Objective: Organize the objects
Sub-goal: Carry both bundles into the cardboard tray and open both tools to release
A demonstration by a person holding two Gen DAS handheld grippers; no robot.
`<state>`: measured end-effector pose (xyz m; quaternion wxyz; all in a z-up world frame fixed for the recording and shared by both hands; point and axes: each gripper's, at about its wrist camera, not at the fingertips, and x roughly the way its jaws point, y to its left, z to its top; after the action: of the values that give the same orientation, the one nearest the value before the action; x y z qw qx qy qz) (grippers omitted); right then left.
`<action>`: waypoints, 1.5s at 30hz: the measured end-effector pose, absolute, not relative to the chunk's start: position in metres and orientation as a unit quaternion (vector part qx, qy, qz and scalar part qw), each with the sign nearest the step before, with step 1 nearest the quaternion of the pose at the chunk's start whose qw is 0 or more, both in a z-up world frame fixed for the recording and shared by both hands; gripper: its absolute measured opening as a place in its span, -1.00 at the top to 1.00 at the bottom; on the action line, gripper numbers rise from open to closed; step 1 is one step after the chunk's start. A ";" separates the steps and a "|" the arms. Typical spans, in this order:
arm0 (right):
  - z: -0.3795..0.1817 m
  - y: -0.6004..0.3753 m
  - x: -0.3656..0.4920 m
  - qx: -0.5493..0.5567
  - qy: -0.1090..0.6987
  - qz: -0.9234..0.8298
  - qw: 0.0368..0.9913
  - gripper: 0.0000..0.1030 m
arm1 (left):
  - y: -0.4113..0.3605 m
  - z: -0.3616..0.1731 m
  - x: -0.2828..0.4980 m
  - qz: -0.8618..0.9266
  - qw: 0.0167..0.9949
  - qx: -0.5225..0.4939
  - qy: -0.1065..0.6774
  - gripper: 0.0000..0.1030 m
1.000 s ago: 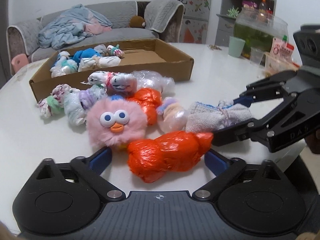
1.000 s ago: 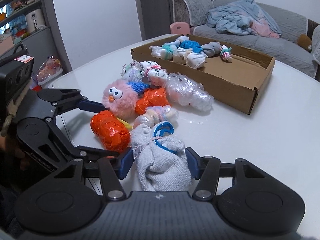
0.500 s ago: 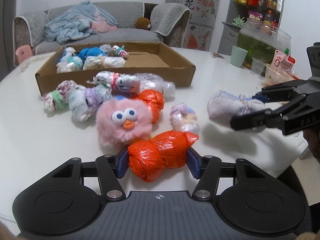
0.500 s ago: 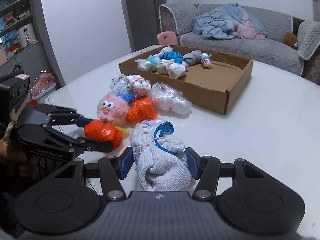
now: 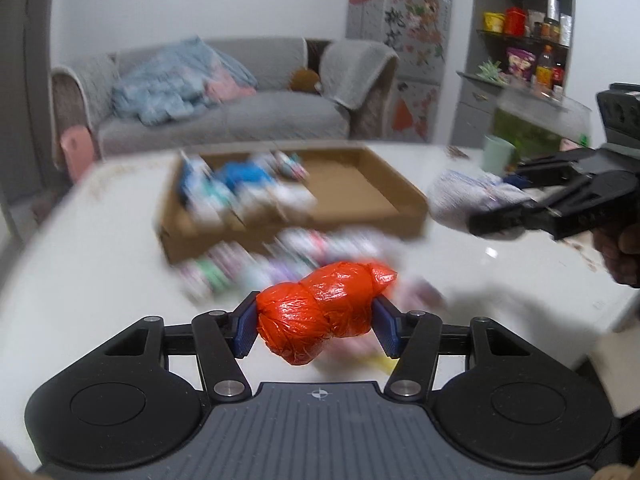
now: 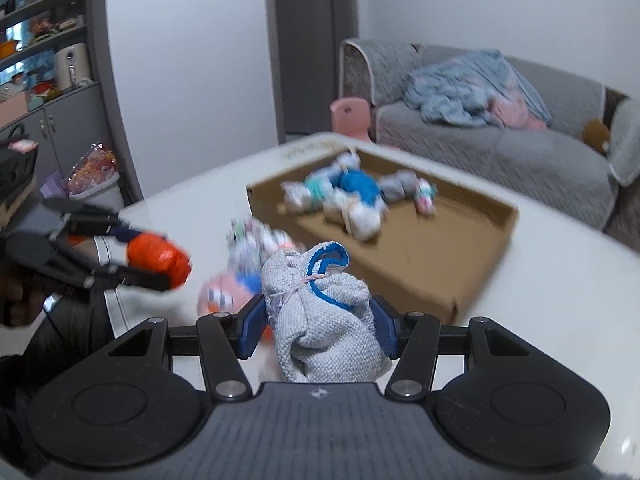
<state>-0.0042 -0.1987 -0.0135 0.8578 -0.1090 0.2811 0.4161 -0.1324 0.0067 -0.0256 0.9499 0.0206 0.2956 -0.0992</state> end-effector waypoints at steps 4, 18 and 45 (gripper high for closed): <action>0.004 -0.173 0.024 -0.116 0.270 0.436 0.850 -0.01 | 0.029 0.007 -0.088 -0.088 0.955 0.038 0.281 -0.23; -0.026 -0.096 0.129 -0.144 0.337 0.431 0.825 -0.01 | 0.041 -0.043 0.069 -0.151 0.899 0.064 0.407 -0.23; -0.064 -0.042 0.132 -0.194 0.397 0.404 0.801 -0.04 | 0.050 -0.068 0.078 -0.077 0.871 0.100 0.474 -0.19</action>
<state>0.1319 -0.0423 -0.0635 0.8013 -0.1943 0.3966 0.4036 0.0776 0.0499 -0.0679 0.8715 0.1002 0.4739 -0.0768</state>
